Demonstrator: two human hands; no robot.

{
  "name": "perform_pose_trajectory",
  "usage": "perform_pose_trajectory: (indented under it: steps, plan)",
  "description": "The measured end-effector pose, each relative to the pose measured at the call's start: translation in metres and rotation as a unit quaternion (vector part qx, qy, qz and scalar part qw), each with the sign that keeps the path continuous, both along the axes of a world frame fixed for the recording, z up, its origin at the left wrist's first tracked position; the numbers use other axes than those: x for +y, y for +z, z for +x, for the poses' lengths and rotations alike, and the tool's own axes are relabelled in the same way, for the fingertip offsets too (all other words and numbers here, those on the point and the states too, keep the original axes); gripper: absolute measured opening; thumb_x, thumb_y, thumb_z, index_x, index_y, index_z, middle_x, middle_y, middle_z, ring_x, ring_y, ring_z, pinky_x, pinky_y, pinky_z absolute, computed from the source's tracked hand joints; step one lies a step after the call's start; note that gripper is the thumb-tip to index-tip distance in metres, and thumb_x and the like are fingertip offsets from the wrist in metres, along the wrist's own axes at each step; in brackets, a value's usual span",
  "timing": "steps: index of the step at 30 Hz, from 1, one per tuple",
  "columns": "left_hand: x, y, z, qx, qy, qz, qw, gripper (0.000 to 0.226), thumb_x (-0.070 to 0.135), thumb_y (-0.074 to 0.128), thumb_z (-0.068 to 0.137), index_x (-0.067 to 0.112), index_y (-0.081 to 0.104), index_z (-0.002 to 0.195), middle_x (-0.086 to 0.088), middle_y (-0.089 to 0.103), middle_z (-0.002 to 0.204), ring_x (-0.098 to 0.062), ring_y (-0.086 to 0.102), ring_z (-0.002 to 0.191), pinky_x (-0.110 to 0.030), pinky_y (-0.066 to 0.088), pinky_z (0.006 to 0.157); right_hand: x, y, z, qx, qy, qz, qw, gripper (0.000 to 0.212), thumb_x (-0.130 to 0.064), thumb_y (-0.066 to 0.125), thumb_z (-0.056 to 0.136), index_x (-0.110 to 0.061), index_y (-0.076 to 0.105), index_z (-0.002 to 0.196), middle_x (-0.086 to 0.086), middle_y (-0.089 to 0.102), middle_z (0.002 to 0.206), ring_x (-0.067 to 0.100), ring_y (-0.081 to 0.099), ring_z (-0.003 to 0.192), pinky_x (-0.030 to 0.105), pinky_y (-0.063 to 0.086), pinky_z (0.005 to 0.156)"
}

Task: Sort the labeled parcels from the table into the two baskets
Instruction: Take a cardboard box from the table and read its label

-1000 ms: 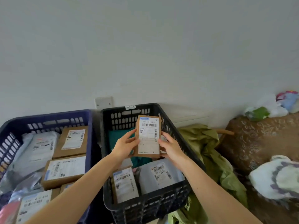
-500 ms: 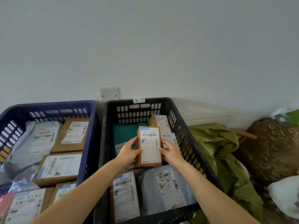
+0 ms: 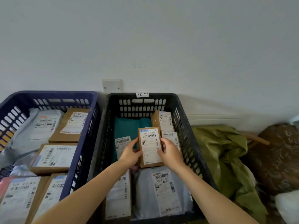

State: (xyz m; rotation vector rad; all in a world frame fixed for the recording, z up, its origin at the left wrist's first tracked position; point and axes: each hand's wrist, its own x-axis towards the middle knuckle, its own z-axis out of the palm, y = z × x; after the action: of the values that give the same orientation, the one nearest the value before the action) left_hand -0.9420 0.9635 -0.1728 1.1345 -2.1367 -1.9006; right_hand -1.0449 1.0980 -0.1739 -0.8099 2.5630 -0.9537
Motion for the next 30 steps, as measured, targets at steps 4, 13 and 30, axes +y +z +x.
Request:
perform_pose_trajectory:
  steps: [4,13,30]
  plan:
    - [0.003,-0.002,-0.003,0.01,-0.015,-0.044,0.999,0.064,0.006,0.055,0.094,0.026,0.029,0.149,-0.007,0.056,0.134,-0.019,0.057,0.116,-0.025,0.053,0.082,0.002,-0.005,-0.003,0.046,0.045,0.074,0.995,0.055,-0.023,0.045,0.099,-0.029,0.025,0.15,0.002,0.024,0.156,0.019,0.019,0.144,0.042,0.023,0.116]
    - [0.005,-0.012,-0.007,-0.031,-0.014,-0.041,0.999,0.063,0.012,0.053,0.097,0.035,0.026,0.149,-0.005,0.052,0.138,-0.024,0.054,0.122,-0.047,0.051,0.096,0.006,-0.013,-0.007,-0.006,0.095,0.15,0.984,0.062,-0.035,0.04,0.101,-0.032,0.008,0.154,0.0,0.0,0.162,0.021,0.0,0.149,0.048,0.013,0.119]
    - [0.004,0.022,0.013,-0.036,-0.001,-0.141,0.989,0.06,0.018,0.06,0.093,0.022,0.033,0.147,-0.006,0.062,0.121,-0.014,0.058,0.103,-0.026,0.049,0.083,0.009,0.014,-0.001,0.054,0.099,0.034,0.993,0.058,-0.031,0.046,0.1,-0.028,0.021,0.152,0.003,0.017,0.16,0.021,0.015,0.147,0.04,0.019,0.117]
